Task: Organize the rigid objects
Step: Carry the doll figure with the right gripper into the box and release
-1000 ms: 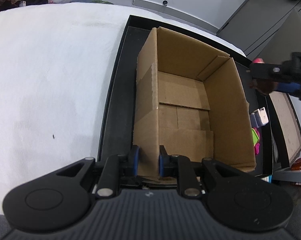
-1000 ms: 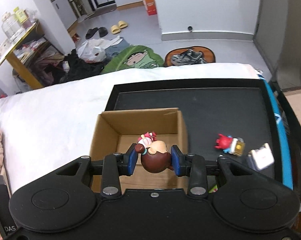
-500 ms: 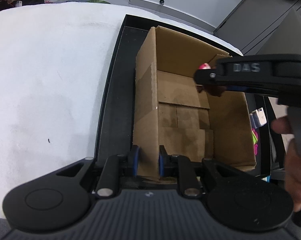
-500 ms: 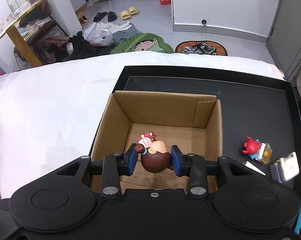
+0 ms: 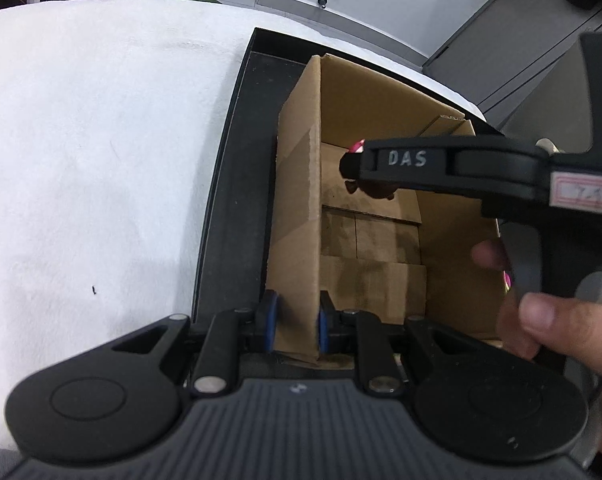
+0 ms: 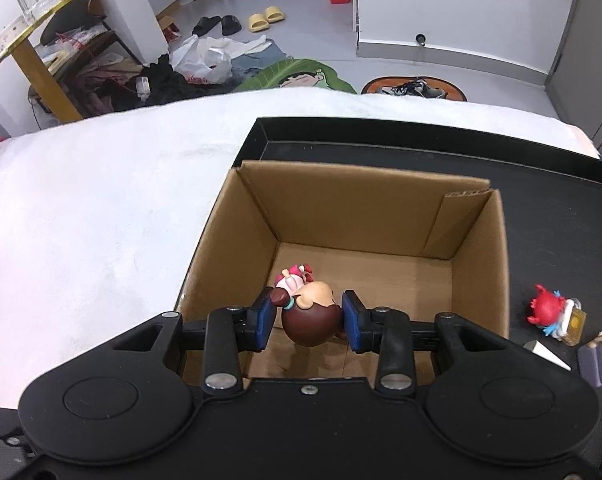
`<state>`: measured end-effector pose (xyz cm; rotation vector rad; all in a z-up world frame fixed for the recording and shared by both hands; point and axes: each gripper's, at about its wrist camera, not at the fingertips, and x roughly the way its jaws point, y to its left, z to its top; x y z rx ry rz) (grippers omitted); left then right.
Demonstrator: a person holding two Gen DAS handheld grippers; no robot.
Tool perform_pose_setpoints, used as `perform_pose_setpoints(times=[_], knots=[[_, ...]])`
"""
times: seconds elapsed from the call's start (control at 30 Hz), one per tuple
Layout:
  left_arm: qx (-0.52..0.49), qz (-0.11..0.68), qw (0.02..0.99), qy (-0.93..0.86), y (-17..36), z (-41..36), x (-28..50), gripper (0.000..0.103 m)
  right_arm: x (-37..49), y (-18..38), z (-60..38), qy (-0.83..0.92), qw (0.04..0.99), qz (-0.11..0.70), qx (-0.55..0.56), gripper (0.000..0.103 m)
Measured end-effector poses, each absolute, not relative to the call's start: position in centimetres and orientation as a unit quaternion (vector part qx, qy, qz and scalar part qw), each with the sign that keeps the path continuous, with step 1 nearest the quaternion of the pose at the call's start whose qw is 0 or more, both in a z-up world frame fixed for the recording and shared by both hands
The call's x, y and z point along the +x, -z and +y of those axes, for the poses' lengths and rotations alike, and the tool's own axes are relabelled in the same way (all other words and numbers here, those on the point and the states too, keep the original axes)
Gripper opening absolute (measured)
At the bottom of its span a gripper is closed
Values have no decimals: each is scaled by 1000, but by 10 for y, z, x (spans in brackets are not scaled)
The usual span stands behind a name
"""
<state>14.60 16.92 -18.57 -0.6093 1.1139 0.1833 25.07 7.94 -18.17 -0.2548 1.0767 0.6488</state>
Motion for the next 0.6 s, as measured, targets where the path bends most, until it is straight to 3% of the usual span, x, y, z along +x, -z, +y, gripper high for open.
perform_pose_setpoints(times=[0.13,0.3,0.6], knots=[[-281,520,802,-87,184,168,148,19,249,185,78,-306,801,500,-123,38],[-278,521,802,-90,183,166,148,19,244,169,66,-309,811,483,-120,57],[-274,521,803,-93,180,162,148,19,236,143,43,-319,816,467,-121,63]])
